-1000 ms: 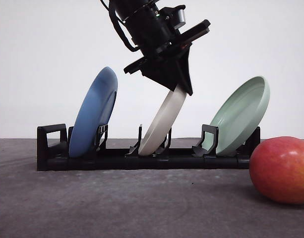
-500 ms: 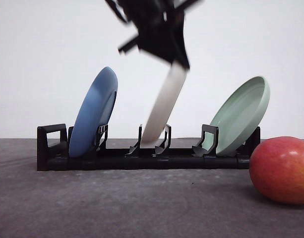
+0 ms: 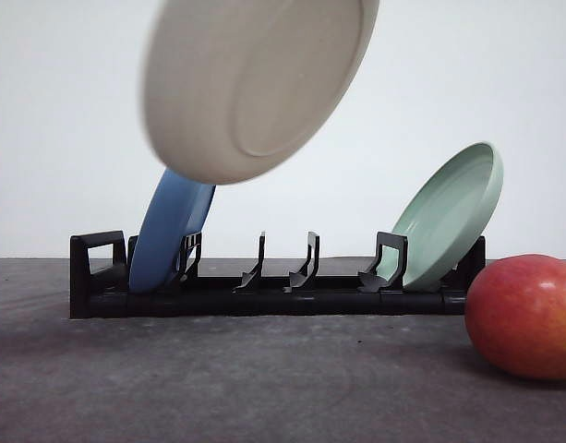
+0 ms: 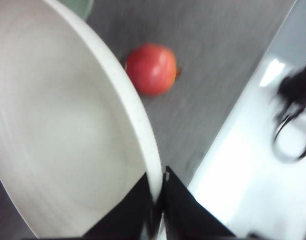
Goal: Place pomegranate in white plate
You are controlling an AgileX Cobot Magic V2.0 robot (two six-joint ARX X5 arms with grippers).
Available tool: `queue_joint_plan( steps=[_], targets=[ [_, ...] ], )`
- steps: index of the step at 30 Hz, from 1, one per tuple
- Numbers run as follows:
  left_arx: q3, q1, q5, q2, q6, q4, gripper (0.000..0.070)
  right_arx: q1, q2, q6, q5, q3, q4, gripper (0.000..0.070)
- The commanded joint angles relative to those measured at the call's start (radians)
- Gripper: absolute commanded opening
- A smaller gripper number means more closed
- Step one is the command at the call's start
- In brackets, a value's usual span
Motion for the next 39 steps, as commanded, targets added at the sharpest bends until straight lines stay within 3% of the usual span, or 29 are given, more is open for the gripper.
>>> queue_joint_plan(
  steps=[1, 7, 13, 17, 20, 30, 32, 36, 37, 39],
  targets=[
    [-0.018, -0.061, -0.081, 0.011, 0.006, -0.013, 0.0, 0.003, 0.003, 0.01, -0.003, 0.016, 0.009, 0.0563],
    [-0.212, -0.185, -0.189, 0.011, -0.022, 0.041, 0.0, 0.003, 0.003, 0.01, -0.003, 0.016, 0.009, 0.0563],
    [-0.424, -0.195, -0.234, 0.021, -0.019, 0.173, 0.0, 0.003, 0.003, 0.011, -0.004, 0.016, 0.009, 0.0563],
    [-0.528, -0.195, -0.26, 0.031, 0.032, 0.268, 0.0, 0.004, 0.003, 0.012, -0.004, 0.016, 0.008, 0.0563],
    [-0.566, -0.195, -0.26, 0.044, 0.039, 0.333, 0.0, 0.003, 0.003, 0.015, -0.004, 0.016, 0.008, 0.0563],
    [-0.568, -0.195, -0.259, 0.158, 0.093, 0.381, 0.0002, 0.003, 0.003, 0.026, -0.004, 0.016, 0.008, 0.0563],
    [-0.567, -0.193, -0.259, 0.158, 0.093, 0.388, 0.0076, 0.003, 0.003, 0.026, -0.004, 0.016, 0.007, 0.0563],
    [-0.559, -0.189, -0.259, 0.145, 0.084, 0.386, 0.0499, 0.004, 0.003, 0.026, -0.004, 0.016, 0.006, 0.0563],
    [-0.556, -0.187, -0.259, 0.139, 0.075, 0.384, 0.0563, 0.003, 0.003, 0.027, -0.004, 0.016, 0.005, 0.0563],
    [-0.554, -0.182, -0.259, 0.118, 0.041, 0.379, 0.0588, 0.004, 0.003, 0.03, -0.004, 0.016, 0.002, 0.0563]
  ],
)
